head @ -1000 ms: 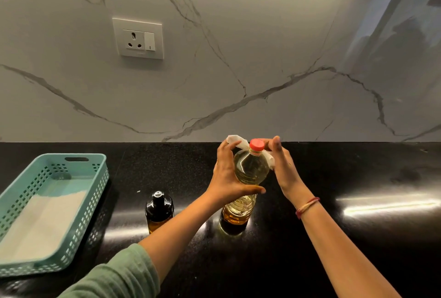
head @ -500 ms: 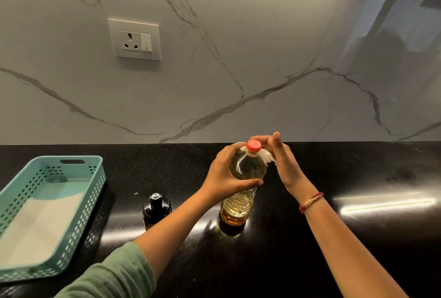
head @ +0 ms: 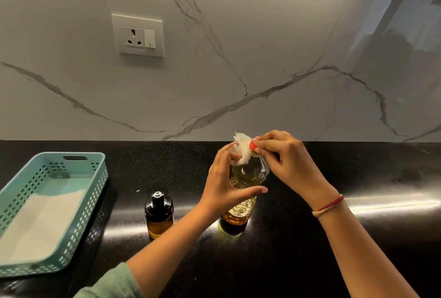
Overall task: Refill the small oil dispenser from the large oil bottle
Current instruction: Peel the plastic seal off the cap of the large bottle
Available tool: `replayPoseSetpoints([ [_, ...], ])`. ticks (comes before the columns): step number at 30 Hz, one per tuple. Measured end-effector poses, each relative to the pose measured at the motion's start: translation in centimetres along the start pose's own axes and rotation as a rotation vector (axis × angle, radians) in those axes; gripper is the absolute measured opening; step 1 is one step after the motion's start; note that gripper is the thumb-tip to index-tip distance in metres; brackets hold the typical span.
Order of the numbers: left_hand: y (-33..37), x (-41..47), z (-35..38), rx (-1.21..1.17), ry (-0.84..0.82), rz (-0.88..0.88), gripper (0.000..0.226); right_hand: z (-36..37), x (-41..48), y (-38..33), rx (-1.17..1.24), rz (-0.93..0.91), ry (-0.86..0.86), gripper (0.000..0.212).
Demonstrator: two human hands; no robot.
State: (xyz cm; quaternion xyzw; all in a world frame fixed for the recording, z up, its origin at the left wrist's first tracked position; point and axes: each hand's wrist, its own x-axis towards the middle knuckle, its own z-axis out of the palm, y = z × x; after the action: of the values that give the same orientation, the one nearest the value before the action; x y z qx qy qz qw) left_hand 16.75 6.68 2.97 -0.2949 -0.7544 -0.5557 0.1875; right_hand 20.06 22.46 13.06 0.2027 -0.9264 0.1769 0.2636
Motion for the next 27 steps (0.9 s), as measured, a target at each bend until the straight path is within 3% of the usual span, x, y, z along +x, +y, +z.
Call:
replayPoseSetpoints([
  [3,0.4,-0.5,0.2,-0.105,0.063,-0.03,0.037,0.2,-0.1,-0.2,0.027,0.015,0.013,0.022],
  [5,0.6,0.5,0.0,-0.146,0.108,-0.067,0.024,0.1,0.0,-0.2,0.045,0.016,0.021,0.022],
  [7,0.4,2.0,-0.2,-0.126,0.098,-0.109,0.021,0.1,0.1,-0.2,0.054,0.021,0.024,0.022],
  [11,0.2,5.0,-1.1,-0.132,-0.151,-0.204,0.038,0.2,0.1,0.0,0.06,0.021,0.025,0.021],
  [13,0.1,5.4,-1.2,-0.151,-0.215,-0.245,0.026,0.2,0.0,0.0,0.065,0.019,0.025,0.021],
  [16,0.4,3.9,-1.5,-0.31,-0.174,-0.261,0.019,0.3,0.0,-0.1,0.062,0.021,0.038,0.02],
  [19,1.3,1.4,-1.2,-0.426,-0.044,-0.23,0.027,0.4,0.0,-0.3,0.073,0.014,0.053,0.02],
  [22,2.2,0.5,-0.5,-0.341,0.022,-0.209,0.03,0.4,-0.1,-0.2,0.071,0.018,0.061,0.019],
  [25,1.6,2.6,-0.9,-0.355,-0.064,-0.24,0.035,0.4,-0.1,-0.1,0.067,0.031,0.065,0.019],
  [27,1.0,4.8,-1.5,-0.401,-0.225,-0.277,0.038,0.4,0.1,-0.2,0.062,0.028,0.05,0.02],
])
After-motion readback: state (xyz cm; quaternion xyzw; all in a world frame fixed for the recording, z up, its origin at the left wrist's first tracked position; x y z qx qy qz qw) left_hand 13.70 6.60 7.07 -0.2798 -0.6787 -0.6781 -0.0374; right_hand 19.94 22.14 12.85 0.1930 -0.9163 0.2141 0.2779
